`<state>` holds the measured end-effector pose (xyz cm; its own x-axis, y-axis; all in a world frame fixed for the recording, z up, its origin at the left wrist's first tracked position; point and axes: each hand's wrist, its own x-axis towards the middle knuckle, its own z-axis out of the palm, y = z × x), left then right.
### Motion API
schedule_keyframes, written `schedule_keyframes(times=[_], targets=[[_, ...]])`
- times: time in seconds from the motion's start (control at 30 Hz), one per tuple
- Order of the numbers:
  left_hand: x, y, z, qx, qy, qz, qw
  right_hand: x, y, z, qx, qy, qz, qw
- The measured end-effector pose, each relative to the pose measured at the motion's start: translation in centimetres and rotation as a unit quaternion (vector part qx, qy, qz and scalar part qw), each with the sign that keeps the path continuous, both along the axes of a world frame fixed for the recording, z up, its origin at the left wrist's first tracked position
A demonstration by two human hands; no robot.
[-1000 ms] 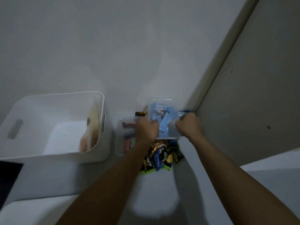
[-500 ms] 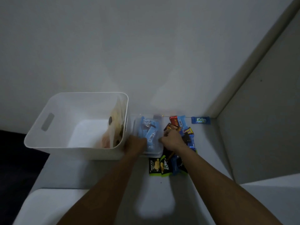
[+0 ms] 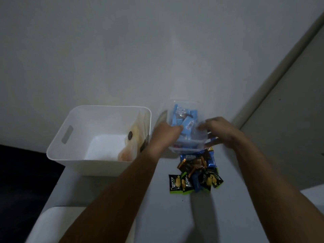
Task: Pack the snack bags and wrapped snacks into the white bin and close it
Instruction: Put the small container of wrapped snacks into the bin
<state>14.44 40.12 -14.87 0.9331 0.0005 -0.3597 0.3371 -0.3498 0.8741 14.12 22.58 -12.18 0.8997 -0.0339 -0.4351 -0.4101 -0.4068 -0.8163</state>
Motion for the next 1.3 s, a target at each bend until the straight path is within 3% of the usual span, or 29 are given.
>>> schedule_keyframes(times=[0.17, 0.33, 0.57, 0.83, 0.93, 1.0, 1.03, 1.1, 1.13, 1.23, 1.3], targets=[[0.6, 6.5, 5.2, 0.008, -0.020, 0.029, 0.999, 0.8, 5.1, 5.3, 0.007, -0.028, 0.032, 0.999], [1.3, 16.1, 6.2, 0.018, 0.010, 0.060, 0.998, 2.4, 14.5, 5.5, 0.039, -0.024, 0.085, 0.995], [2.0, 26.1, 1.2, 0.103, 0.103, 0.075, 0.986, 4.1, 27.0, -1.0, 0.043, 0.060, 0.105, 0.992], [3.3, 29.1, -5.2, 0.146, 0.175, 0.034, 0.973, 4.9, 32.1, -9.4, 0.049, 0.142, 0.074, 0.986], [3.6, 29.6, -6.6, 0.187, 0.095, 0.037, 0.977, 4.7, 32.3, -10.6, 0.057, 0.172, 0.065, 0.981], [3.5, 30.2, -6.1, 0.235, -0.088, 0.091, 0.964, 4.6, 32.2, -10.6, 0.052, 0.185, 0.072, 0.979], [3.5, 30.7, -5.9, 0.255, -0.199, 0.122, 0.938, 4.6, 32.2, -10.5, 0.056, 0.183, 0.069, 0.979], [3.5, 31.7, -5.9, 0.300, -0.307, 0.171, 0.887, 4.9, 32.2, -10.4, 0.052, 0.186, 0.075, 0.978], [3.5, 32.4, -5.8, 0.308, -0.293, 0.169, 0.889, 5.0, 32.4, -10.3, 0.051, 0.189, 0.081, 0.977], [3.8, 33.7, -6.7, 0.265, -0.167, 0.137, 0.940, 5.0, 33.7, -10.1, 0.019, 0.187, 0.106, 0.976], [3.8, 33.9, -7.1, 0.246, -0.162, 0.128, 0.947, 4.9, 34.7, -10.1, -0.005, 0.173, 0.141, 0.975]])
